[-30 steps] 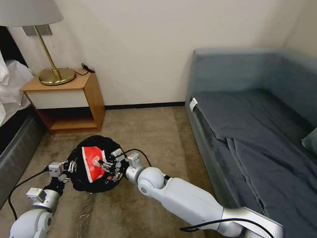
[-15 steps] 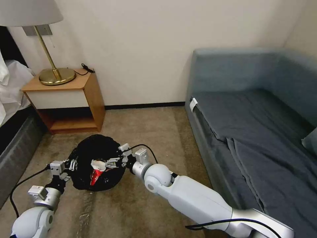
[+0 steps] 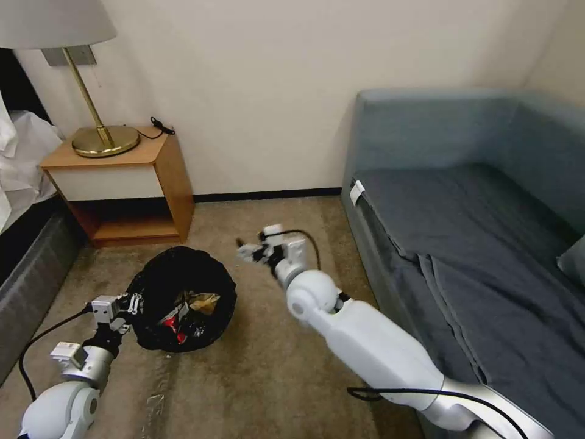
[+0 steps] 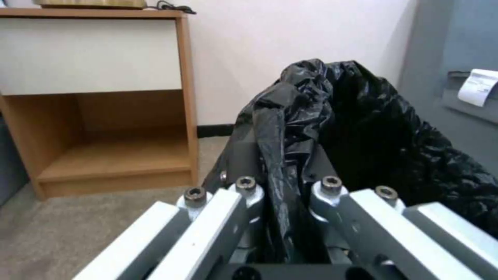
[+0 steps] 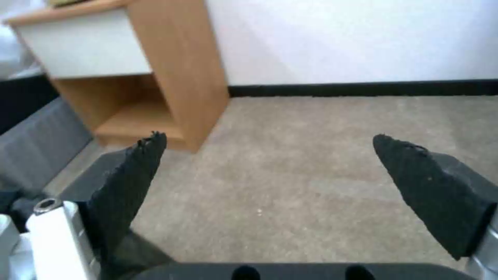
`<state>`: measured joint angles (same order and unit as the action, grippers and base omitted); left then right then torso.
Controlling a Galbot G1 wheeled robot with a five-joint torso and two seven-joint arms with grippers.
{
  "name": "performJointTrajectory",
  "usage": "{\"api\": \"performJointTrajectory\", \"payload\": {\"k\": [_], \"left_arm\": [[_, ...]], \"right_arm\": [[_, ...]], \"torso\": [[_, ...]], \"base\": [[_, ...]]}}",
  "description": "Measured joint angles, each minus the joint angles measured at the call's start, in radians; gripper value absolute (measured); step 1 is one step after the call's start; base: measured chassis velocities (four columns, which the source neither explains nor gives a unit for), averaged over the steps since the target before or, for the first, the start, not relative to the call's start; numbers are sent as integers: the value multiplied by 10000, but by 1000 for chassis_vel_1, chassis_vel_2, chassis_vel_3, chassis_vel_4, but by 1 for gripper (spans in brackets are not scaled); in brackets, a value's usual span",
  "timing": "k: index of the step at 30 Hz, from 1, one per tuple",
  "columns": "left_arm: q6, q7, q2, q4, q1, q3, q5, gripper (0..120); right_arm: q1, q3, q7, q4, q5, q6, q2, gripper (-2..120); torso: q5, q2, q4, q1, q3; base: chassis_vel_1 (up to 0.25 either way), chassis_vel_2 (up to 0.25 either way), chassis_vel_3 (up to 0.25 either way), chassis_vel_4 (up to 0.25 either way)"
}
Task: Pick up the trash bin, then pick up the garbage on the floor and place it into the trash bin.
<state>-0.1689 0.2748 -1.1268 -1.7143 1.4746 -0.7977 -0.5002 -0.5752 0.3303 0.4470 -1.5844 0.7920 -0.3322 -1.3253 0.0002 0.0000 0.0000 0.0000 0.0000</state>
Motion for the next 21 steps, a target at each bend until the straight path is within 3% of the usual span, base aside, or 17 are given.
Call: {"api": "performJointTrajectory", "payload": {"k": [7, 16, 19, 21], "left_arm": [[45, -175, -116, -135, 68, -178, -265, 5], [578, -1206, -611, -541, 224, -566, -2510, 5], [683, -1484, -696, -436, 319, -751, -3183, 5], [739, -1692, -869, -65, 337, -1135, -3970, 5]], "right_arm": [[-323, -838, 87, -306, 223, -4, 311, 100], [-1962, -1899, -485, -418, -774, 383, 809, 100], [-2508, -2200, -668, -520, -1010, 484, 900, 100], [-3137, -2548, -951, -617, -1311, 658, 1083, 100]], "torso": [[-1, 0, 2, 0, 0], [0, 0, -2, 0, 0], [-1, -1, 0, 0, -1], [-1, 0, 0, 0, -1]], "base": [[0, 0, 0, 0], [0, 0, 0, 0], [0, 0, 0, 0], [0, 0, 0, 0]]}}
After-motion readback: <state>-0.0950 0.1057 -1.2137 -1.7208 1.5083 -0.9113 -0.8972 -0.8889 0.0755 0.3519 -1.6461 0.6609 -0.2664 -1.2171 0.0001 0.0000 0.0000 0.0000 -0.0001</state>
